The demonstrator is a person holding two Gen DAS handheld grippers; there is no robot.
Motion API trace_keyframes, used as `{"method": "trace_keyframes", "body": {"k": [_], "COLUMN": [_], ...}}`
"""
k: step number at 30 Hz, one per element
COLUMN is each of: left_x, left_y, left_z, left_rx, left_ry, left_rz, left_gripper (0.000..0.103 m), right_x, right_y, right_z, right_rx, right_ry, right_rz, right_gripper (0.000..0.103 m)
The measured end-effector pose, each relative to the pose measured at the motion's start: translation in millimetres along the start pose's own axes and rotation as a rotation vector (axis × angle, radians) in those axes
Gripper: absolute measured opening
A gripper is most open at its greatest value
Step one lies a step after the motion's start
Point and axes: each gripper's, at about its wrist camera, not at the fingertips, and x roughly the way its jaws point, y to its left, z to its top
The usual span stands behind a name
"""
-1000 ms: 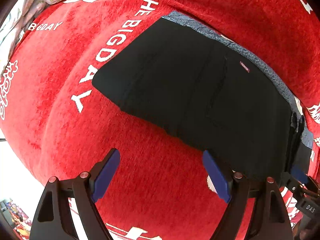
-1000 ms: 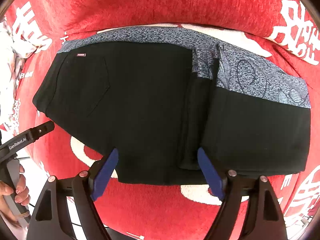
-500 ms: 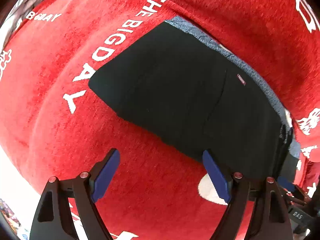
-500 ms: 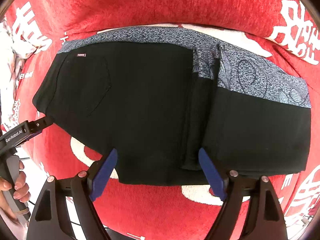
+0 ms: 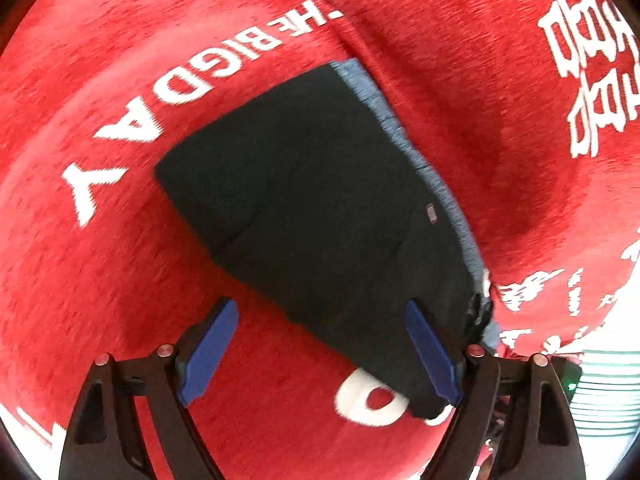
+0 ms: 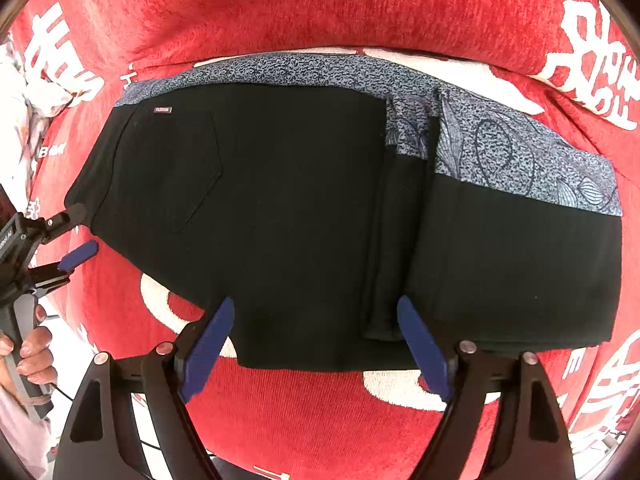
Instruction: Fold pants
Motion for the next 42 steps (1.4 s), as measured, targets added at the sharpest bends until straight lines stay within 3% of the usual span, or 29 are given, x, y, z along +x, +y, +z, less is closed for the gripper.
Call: {"method": "trace_keyframes", "body": {"k": [2, 5, 8, 11, 15, 18, 19, 20, 21, 23, 26, 30, 32, 36, 40, 42], "left_x": [3.1, 11.5, 14.4, 9.1, -3.0, 16.4, 24.2, 28.9, 30.2, 24.4, 24.6, 41.2, 50.8, 58.1, 56.0, 59.2], "left_y": [-2.9, -5.5, -11.0, -27.4, -61.2, -63.7, -59.9, -56.4, -54.4, -58.5, -86.0, -131.7, -139.2, -135.4, -131.1, -131.6], "left_z": [2.5, 7.0, 10.0, 10.2, 8.1, 15.5, 18.6, 20.9, 22.5, 22.7, 10.2, -35.4, -59.1, -67.2, -69.3, -70.7], "left_rx": [-0.002, 0.022, 0.004, 0.027, 0.176, 0.180, 0.164, 0.148, 0.141, 0.153, 0.338, 0.778, 0.965, 1.041, 1.064, 1.072], "left_ry": [-0.003, 0.001, -0.014, -0.025, -0.081, -0.056, -0.041, -0.035, -0.037, -0.077, -0.132, -0.255, -0.293, -0.287, -0.296, -0.300], "left_rz": [-0.063, -0.038, -0.063, -0.023, -0.001, 0.154, 0.223, 0.284, 0.329, 0.347, 0.471, 0.743, 0.846, 0.882, 0.884, 0.888], "left_gripper": [0.086, 0.090, 0.095, 0.095, 0.095, 0.094, 0.083, 0.065, 0.060, 0.044, 0.040, 0.040, 0.040, 0.040, 0.040, 0.040], "right_x": [0.0, 0.5, 0.9, 1.0, 0.8, 1.6, 1.9, 2.0, 2.2, -1.7, -24.1, -60.0, -67.3, -62.2, -43.0, -31.2], "right_y": [0.1, 0.9, 3.3, 4.5, 3.2, 3.3, 3.7, 4.1, 5.6, 8.2, 12.0, 4.4, 4.5, 31.6, 89.5, 127.7], "right_z": [0.2, -0.5, -1.8, -2.0, -1.8, -2.2, -2.1, -1.8, -2.6, -1.1, 3.2, 28.4, 54.8, 106.2, 142.1, 146.1], "right_rx": [-0.004, -0.014, -0.025, -0.027, -0.020, -0.023, -0.024, -0.026, -0.027, -0.044, -0.075, -0.036, -0.005, -0.027, -0.112, -0.188], "right_ry": [-0.002, -0.006, -0.009, -0.007, -0.007, -0.010, -0.009, -0.008, -0.006, -0.003, -0.058, -0.118, -0.087, 0.006, 0.111, 0.166], "right_rz": [-0.003, -0.012, -0.024, -0.032, -0.024, -0.026, -0.027, -0.030, -0.033, -0.049, -0.049, 0.101, 0.243, 0.443, 0.535, 0.533], "right_gripper": [0.087, 0.087, 0.087, 0.087, 0.087, 0.087, 0.088, 0.088, 0.088, 0.088, 0.088, 0.088, 0.088, 0.088, 0.088, 0.088]}}
